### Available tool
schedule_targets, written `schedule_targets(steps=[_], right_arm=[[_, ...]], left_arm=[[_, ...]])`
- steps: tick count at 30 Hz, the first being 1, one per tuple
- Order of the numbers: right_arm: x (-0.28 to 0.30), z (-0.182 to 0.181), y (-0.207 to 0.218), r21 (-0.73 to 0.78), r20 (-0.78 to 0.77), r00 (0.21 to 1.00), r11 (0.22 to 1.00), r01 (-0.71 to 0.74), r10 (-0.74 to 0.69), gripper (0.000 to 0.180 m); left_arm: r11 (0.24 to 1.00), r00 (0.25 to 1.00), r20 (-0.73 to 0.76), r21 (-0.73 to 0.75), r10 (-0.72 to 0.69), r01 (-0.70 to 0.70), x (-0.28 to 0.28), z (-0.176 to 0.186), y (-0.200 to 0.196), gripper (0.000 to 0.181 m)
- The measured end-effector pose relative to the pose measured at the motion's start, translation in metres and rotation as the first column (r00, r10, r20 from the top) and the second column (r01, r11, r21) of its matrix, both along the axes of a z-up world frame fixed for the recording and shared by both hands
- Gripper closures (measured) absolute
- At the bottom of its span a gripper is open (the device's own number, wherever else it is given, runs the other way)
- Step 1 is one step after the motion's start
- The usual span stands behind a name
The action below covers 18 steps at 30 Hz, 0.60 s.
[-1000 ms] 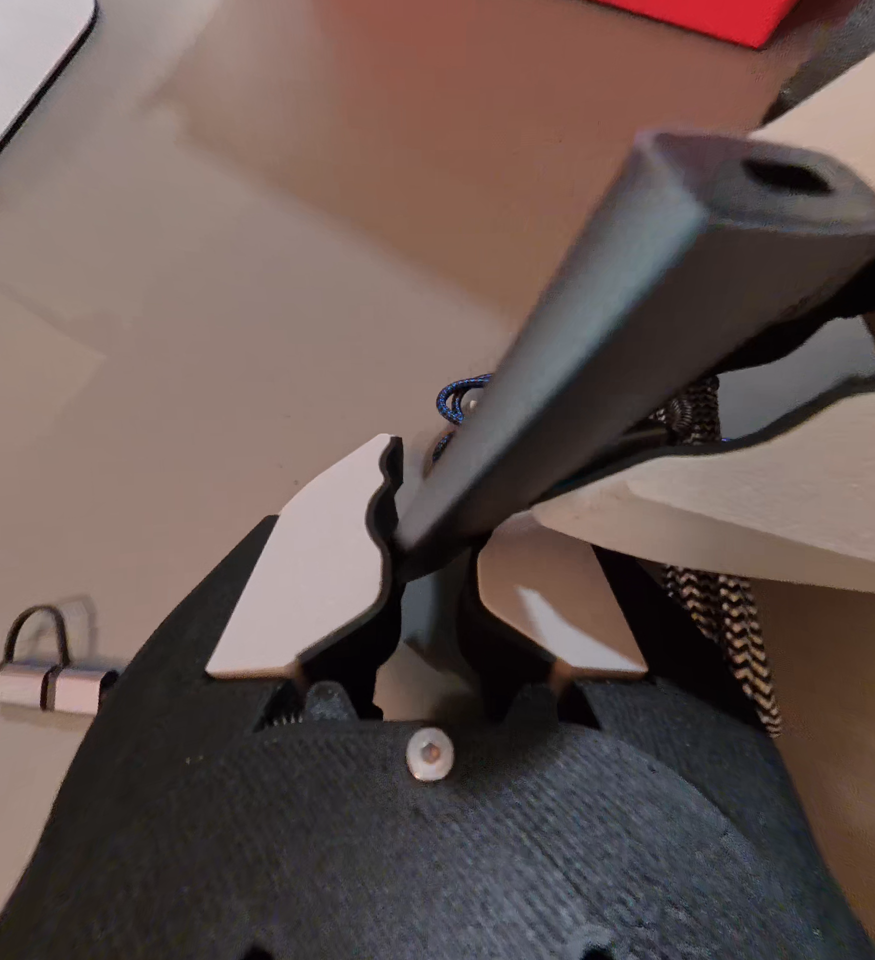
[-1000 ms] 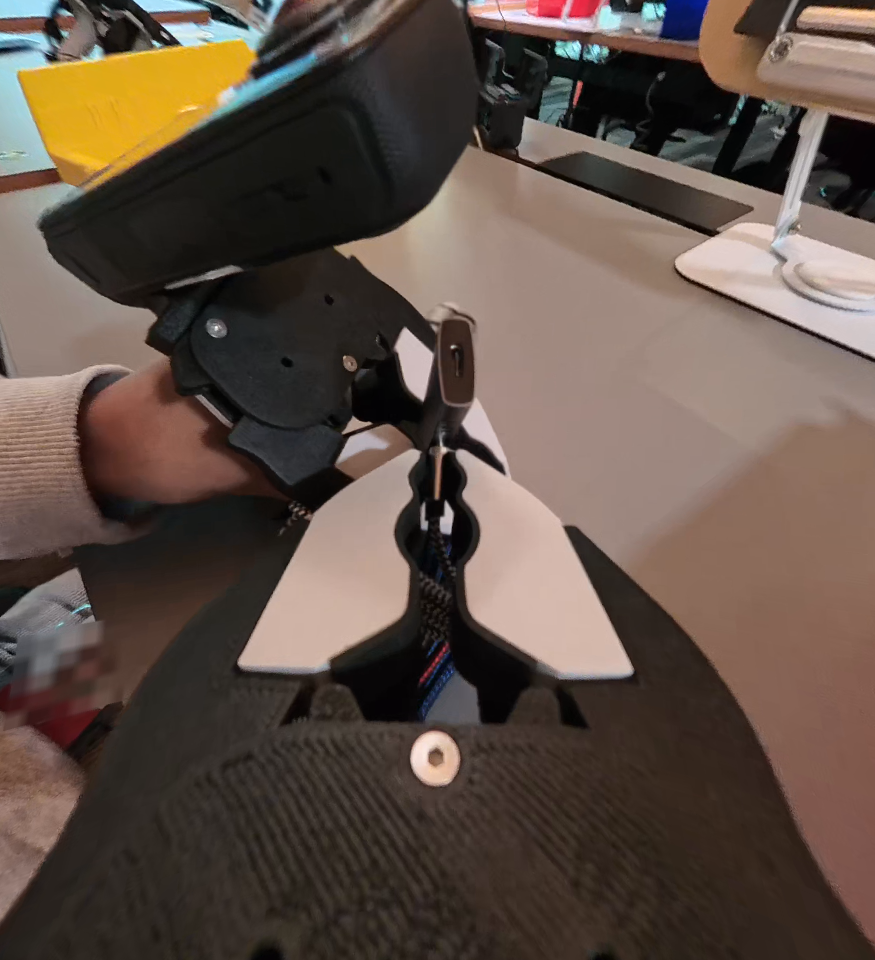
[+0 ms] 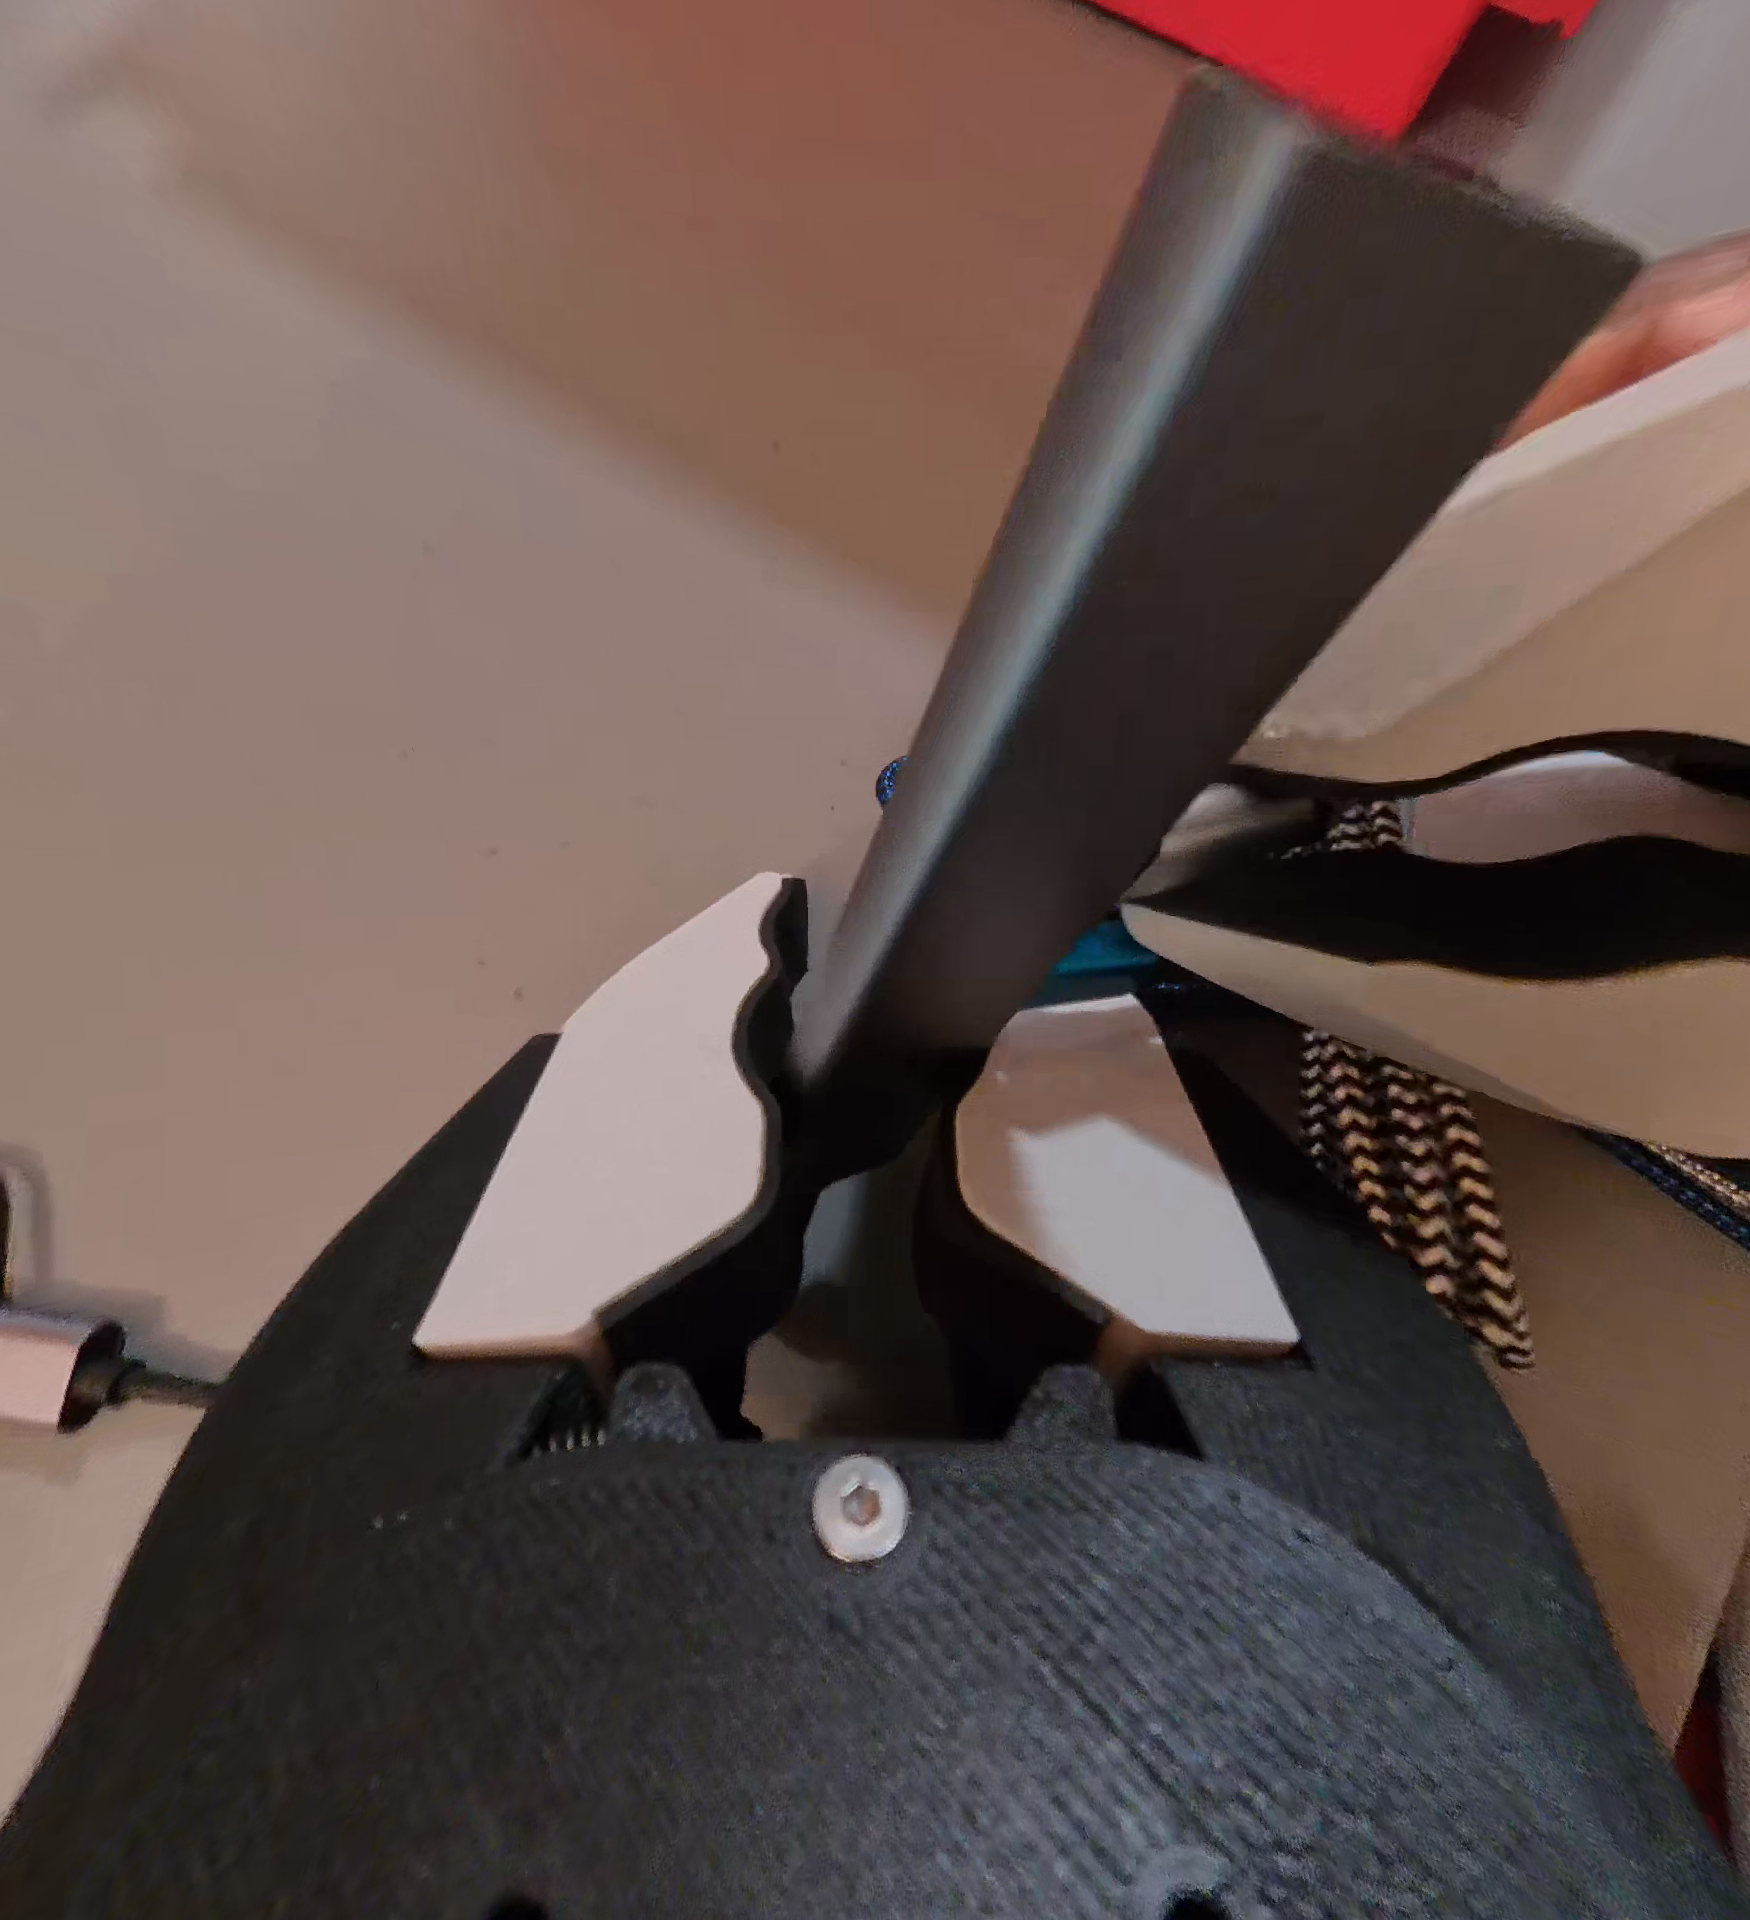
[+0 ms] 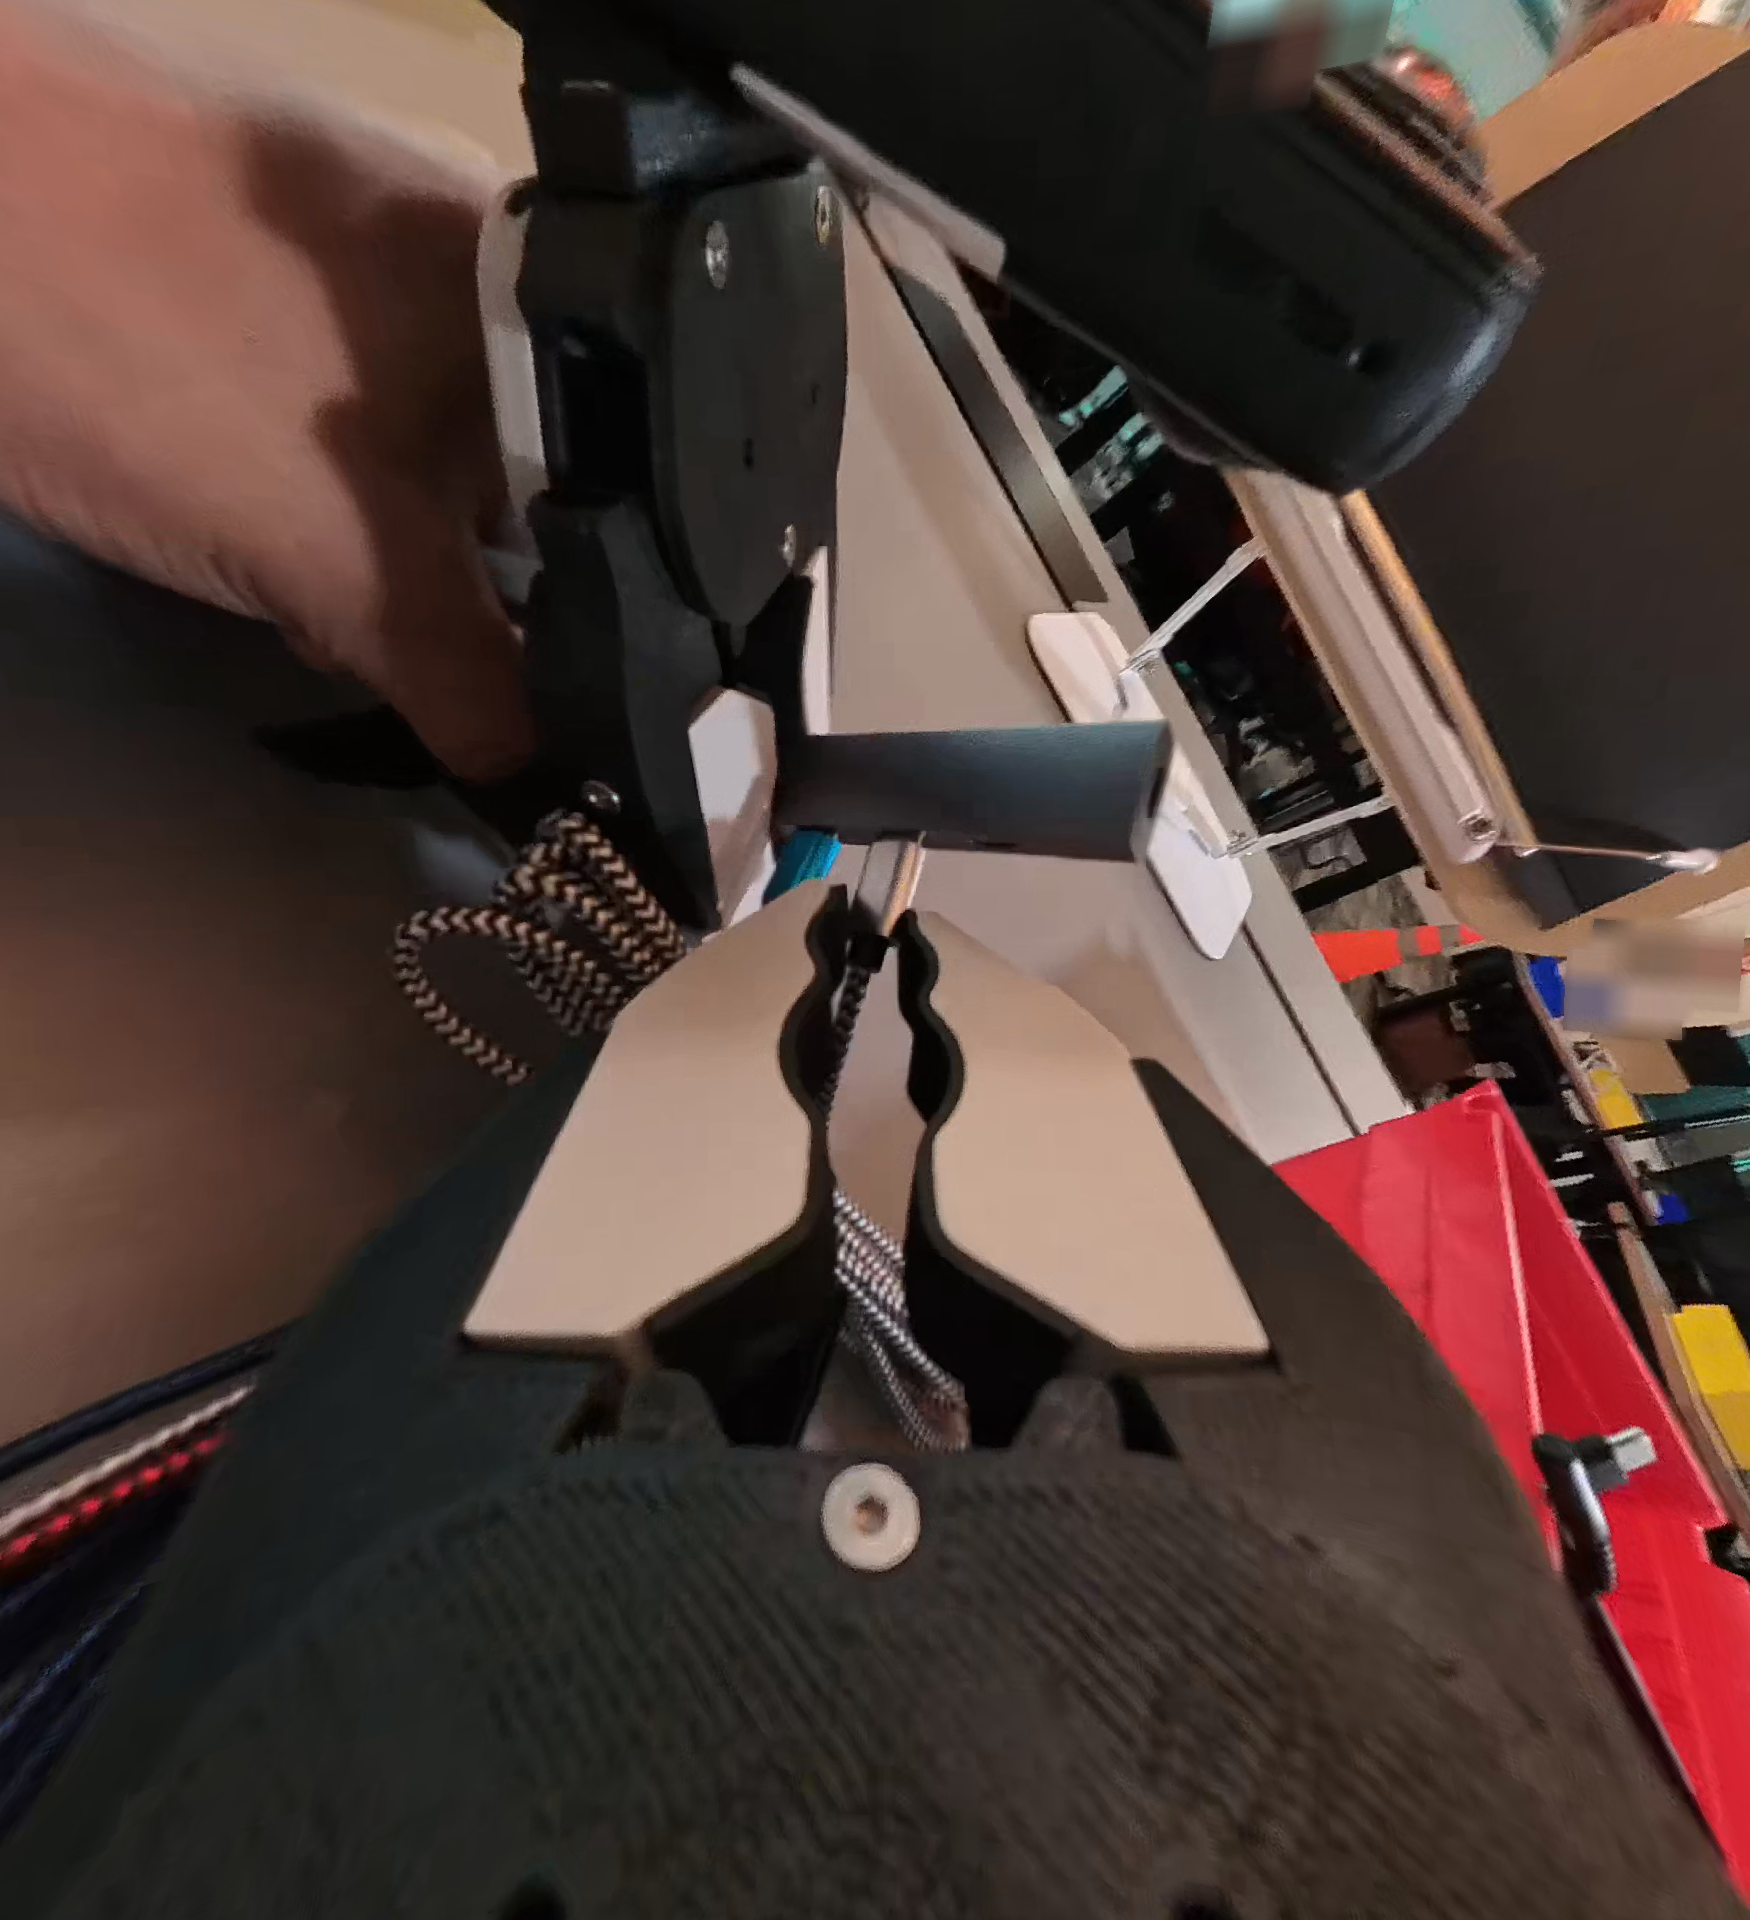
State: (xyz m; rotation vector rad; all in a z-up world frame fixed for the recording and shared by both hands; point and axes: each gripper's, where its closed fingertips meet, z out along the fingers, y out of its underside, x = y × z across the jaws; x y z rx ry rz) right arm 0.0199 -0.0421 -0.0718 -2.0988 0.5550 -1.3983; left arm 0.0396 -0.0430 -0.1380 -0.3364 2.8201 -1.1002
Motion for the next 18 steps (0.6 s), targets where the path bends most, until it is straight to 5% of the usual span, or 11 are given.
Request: schedule_targets(steps=[1,5,9,13,18], right_arm=[[0.003,0.002,0.000,-0.017,0.031,1.000,1.000,0.001,0.000,0.168],[0.007,0.008,-0.001,-0.118,0.122,0.992,0.993,-0.011,0.025,0.167],[0.016,0.007,-0.006,-0.072,0.071,0.997,0.997,0.019,-0.014,0.165],[0.016,0.001,-0.005,-0.147,0.058,0.998,0.988,0.037,-0.029,0.169],[0.021,-0.008,-0.008,-0.096,-0.035,0.996,0.992,0.079,-0.083,0.169]], left_arm=[[1.000,1.000,0.009,0.001,0.007,-0.007,0.001,0.000,0.000,0.153],[0.999,0.999,0.020,-0.007,0.035,-0.035,0.000,0.003,0.002,0.156],[0.995,0.987,-0.123,0.000,0.101,-0.102,-0.005,0.005,0.007,0.158],[0.990,0.992,-0.017,0.071,0.124,-0.123,-0.004,0.006,0.015,0.158],[0.976,0.974,-0.068,-0.029,0.215,-0.218,0.002,0.005,0.010,0.157]])
